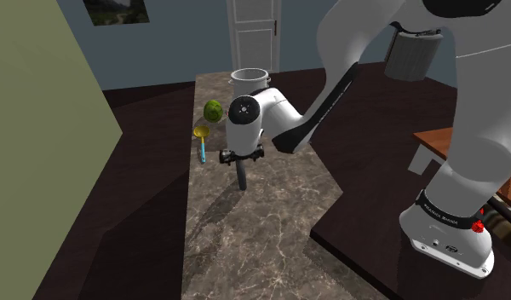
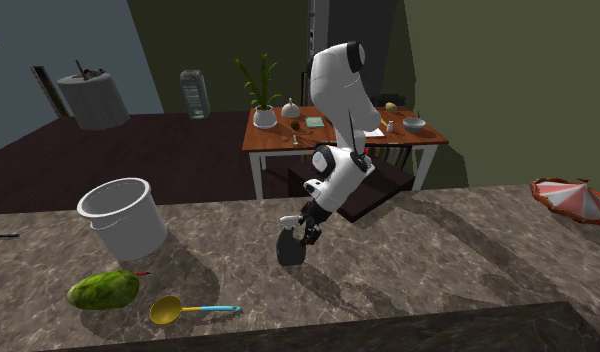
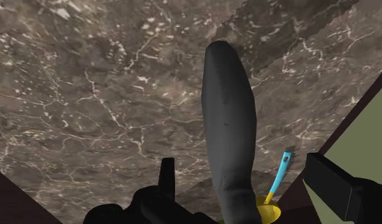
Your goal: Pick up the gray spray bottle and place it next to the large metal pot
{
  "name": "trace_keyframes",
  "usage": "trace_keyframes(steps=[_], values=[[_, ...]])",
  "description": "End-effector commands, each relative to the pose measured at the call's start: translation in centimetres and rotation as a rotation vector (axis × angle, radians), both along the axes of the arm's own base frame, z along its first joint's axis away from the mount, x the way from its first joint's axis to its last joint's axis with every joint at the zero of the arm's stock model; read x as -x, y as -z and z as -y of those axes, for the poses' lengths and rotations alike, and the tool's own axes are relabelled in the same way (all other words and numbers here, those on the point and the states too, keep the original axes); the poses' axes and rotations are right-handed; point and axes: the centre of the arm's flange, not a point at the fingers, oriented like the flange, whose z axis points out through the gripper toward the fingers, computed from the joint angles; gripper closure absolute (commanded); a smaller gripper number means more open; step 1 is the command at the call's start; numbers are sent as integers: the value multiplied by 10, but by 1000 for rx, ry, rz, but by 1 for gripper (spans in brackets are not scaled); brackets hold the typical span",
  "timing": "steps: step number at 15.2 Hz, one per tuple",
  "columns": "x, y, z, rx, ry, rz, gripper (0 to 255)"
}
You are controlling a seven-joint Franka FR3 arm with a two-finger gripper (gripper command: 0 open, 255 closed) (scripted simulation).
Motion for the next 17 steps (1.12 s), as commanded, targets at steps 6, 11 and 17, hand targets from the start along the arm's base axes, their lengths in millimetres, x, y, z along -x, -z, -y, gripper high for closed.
trace_keyframes(steps=[6, 11, 17], values=[[-17, 34, 5, 4, 6, 9, 0], [-19, 36, 6, 4, 6, 9, 0], [-19, 36, 6, 4, 6, 9, 255]])
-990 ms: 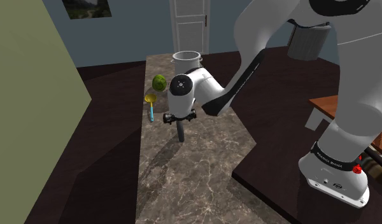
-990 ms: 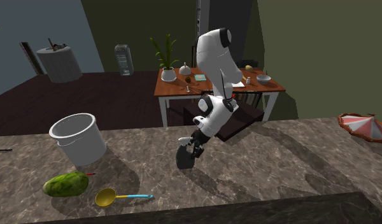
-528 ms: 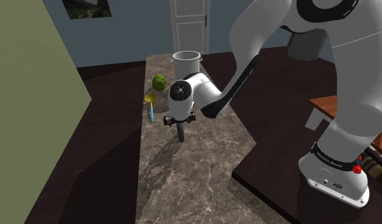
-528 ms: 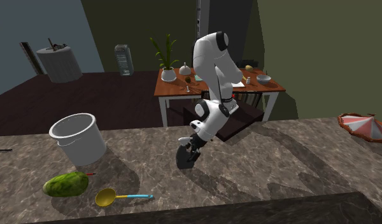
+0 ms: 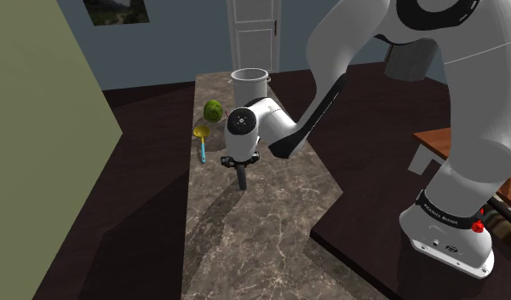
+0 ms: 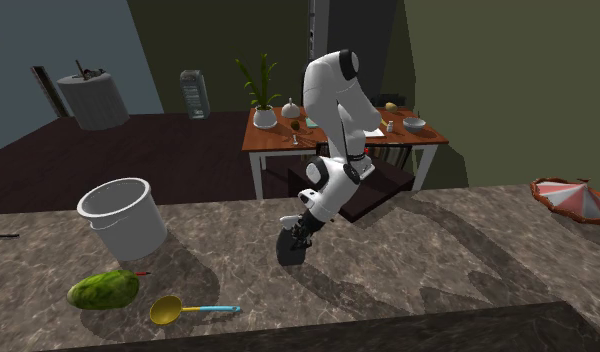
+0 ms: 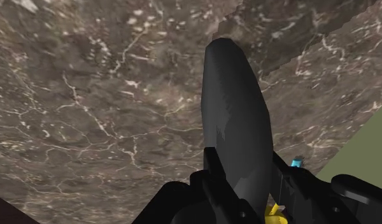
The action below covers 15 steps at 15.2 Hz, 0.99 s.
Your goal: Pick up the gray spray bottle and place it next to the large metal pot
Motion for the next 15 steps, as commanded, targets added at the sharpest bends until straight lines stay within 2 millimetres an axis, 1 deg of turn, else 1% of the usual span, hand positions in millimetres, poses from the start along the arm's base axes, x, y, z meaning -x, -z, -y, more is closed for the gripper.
trace_keyframes(steps=[1, 7, 15], values=[[0, 0, 0, 0, 0, 0, 255], [0, 0, 0, 0, 0, 0, 255], [0, -42, 0, 0, 0, 0, 255]])
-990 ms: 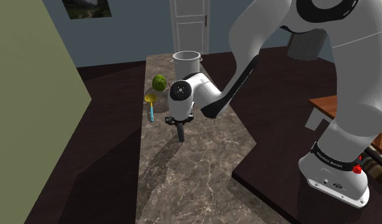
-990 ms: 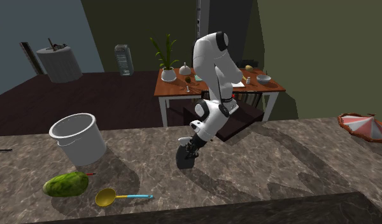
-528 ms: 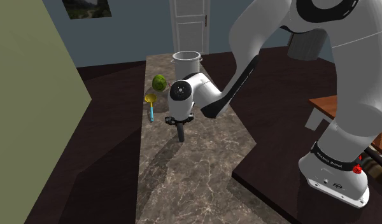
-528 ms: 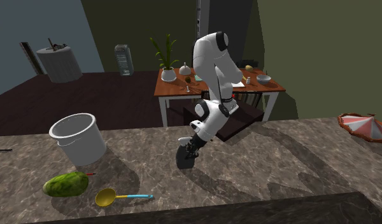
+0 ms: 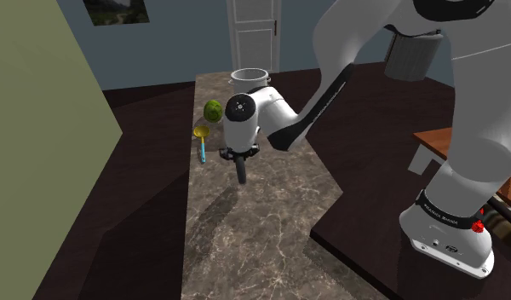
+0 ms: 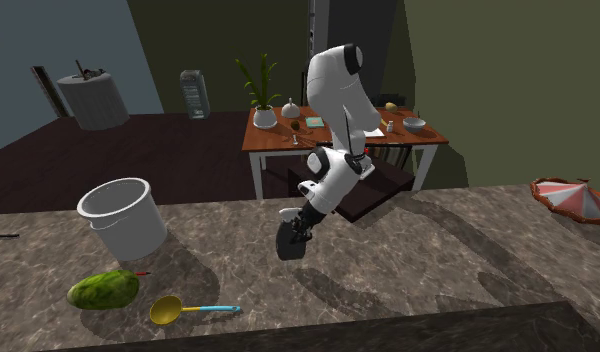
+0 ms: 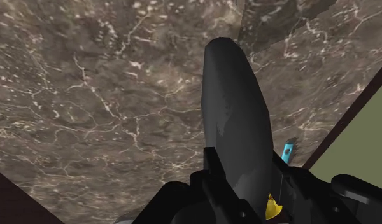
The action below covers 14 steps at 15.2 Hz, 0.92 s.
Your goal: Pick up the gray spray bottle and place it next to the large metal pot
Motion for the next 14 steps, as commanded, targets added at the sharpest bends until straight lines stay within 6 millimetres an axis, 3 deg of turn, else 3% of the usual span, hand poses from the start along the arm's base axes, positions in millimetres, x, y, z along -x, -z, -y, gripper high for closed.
trace_keyframes(steps=[1, 14], values=[[0, -12, 0, 0, 0, 0, 255], [0, -81, 0, 0, 0, 0, 255]])
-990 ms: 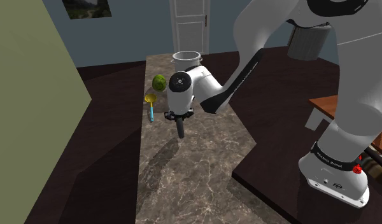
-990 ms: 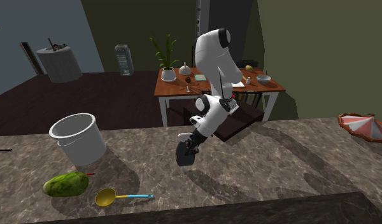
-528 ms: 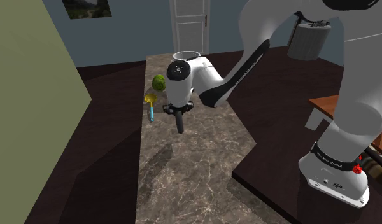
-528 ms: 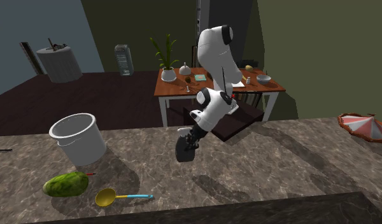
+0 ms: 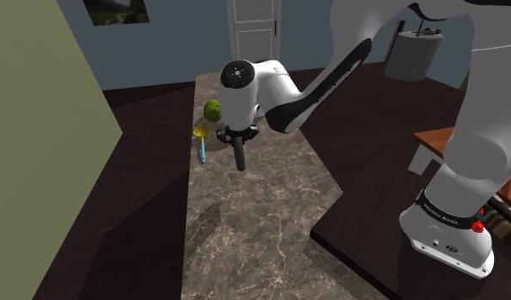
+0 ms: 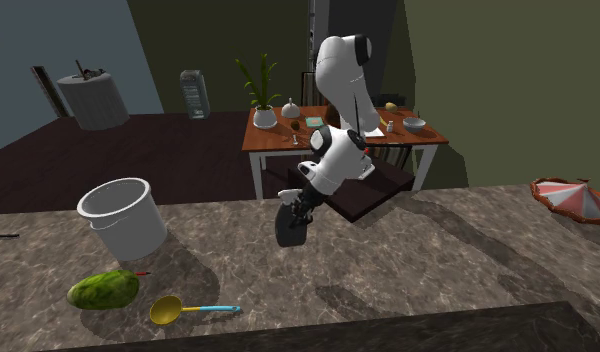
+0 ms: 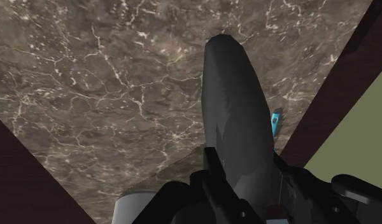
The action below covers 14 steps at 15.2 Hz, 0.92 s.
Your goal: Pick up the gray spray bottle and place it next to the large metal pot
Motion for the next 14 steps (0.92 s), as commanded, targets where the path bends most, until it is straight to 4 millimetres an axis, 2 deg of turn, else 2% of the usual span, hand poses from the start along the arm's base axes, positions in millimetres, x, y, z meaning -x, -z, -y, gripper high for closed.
trace_keyframes(steps=[1, 14], values=[[0, -11, 0, 0, 0, 0, 255], [0, -80, 0, 0, 0, 0, 255]])
